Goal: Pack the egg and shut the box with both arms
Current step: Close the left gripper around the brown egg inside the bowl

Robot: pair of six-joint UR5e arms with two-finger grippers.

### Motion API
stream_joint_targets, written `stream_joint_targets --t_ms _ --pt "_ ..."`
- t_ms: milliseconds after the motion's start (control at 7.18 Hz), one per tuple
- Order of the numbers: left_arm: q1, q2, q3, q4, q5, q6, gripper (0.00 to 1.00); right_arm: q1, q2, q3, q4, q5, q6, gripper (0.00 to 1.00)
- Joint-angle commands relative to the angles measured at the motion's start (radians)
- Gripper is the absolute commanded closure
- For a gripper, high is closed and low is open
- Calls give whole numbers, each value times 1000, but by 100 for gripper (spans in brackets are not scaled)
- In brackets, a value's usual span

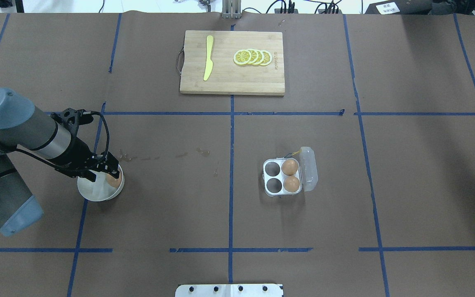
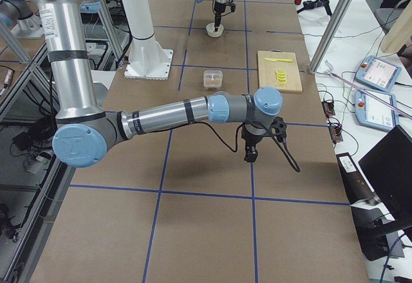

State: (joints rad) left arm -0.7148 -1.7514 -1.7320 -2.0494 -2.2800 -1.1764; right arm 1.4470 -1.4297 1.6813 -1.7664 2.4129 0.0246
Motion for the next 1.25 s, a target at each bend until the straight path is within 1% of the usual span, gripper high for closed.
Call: stream_joint_targets --t_ms 0,418,557,697,836,975,1115 --pt "3 -3 9 0 1 3 27 -2 0 -3 1 0 0 0" --pt "18 -5 23 0 1 3 28 -4 0 -5 1 0 0 0" --pt "21 -11 23 0 14 3 28 -4 0 -5 -1 0 1 0" --pt "21 -11 23 0 16 3 32 -4 0 -5 1 0 1 0" --pt "21 -11 19 0 16 3 64 -4 0 -5 -1 0 1 0" --pt "21 -11 12 2 16 3 100 -4 0 -5 1 0 0 0" --pt "20 -11 5 2 16 3 100 -4 0 -5 -1 0 0 0"
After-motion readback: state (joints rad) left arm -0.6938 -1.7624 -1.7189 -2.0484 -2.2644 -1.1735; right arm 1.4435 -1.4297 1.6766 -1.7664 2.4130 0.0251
